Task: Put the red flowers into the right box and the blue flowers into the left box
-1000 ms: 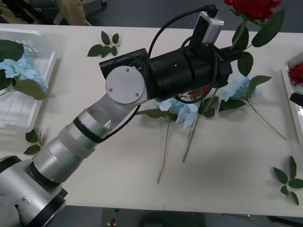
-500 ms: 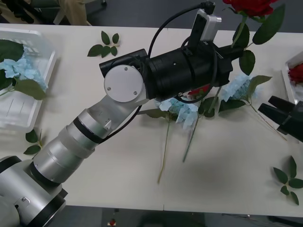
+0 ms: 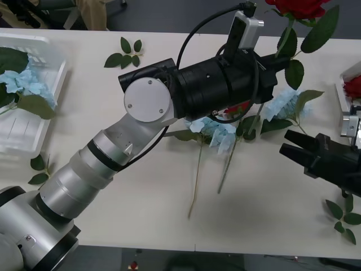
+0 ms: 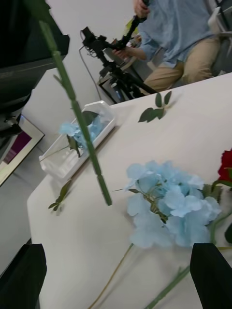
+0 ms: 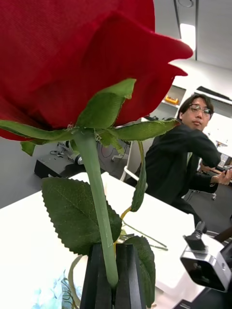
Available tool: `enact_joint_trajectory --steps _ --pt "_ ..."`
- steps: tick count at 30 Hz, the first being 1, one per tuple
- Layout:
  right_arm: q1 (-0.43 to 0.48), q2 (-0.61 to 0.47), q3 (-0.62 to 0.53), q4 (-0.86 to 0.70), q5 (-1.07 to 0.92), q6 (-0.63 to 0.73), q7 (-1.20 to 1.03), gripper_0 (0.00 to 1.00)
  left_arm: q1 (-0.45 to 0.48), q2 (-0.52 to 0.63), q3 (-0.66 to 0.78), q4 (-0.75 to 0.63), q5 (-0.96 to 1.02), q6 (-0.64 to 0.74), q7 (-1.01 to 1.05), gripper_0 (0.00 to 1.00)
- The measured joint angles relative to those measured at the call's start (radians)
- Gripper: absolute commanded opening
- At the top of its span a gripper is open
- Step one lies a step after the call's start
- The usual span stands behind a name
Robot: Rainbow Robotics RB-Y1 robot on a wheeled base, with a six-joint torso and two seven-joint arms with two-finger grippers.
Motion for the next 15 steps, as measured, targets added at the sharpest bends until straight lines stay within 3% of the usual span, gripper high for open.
enact_joint_trajectory --steps 15 --pt "-0.075 0.109 -0.004 0.000 0.038 0.035 0.000 0.87 0.000 0.000 0.000 0.000 0.000 0.000 0.000 0.00"
